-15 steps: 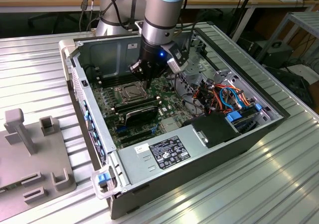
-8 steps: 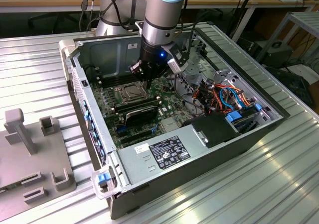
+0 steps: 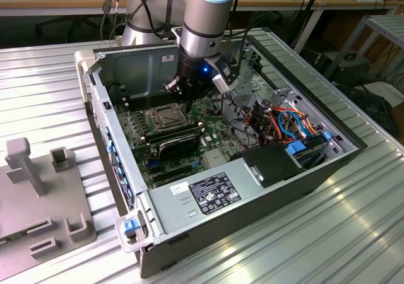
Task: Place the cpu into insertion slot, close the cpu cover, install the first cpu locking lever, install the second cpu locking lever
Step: 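Install the second cpu locking lever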
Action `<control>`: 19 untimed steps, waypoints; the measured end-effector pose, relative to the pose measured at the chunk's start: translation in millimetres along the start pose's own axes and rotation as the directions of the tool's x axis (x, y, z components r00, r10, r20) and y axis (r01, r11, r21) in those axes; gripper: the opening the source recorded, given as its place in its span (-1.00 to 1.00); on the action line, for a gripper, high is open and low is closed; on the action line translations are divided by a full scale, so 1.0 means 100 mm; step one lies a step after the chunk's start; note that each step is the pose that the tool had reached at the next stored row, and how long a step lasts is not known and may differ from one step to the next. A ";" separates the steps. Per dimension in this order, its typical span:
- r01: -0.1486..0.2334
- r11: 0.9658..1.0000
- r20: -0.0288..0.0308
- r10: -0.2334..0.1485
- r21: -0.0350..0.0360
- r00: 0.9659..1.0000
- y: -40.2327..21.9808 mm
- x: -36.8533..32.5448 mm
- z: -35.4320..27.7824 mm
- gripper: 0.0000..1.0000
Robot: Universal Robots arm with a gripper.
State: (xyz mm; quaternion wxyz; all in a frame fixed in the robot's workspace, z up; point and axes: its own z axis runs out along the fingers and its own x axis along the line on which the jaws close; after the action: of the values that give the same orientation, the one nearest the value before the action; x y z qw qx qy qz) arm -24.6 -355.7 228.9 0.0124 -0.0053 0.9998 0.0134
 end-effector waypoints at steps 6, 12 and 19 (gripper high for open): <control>0.000 1.000 0.000 0.000 0.000 1.000 -0.135 0.001 -0.003 -0.79; 0.000 1.000 0.000 0.000 0.000 1.000 -0.145 0.143 0.023 -0.79; 0.000 1.000 -0.002 0.000 -0.003 1.000 -0.160 0.348 0.118 -0.79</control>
State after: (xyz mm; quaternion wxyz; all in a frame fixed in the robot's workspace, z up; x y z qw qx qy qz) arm -58.9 -371.8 215.9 0.0112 -0.0051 0.9998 0.0148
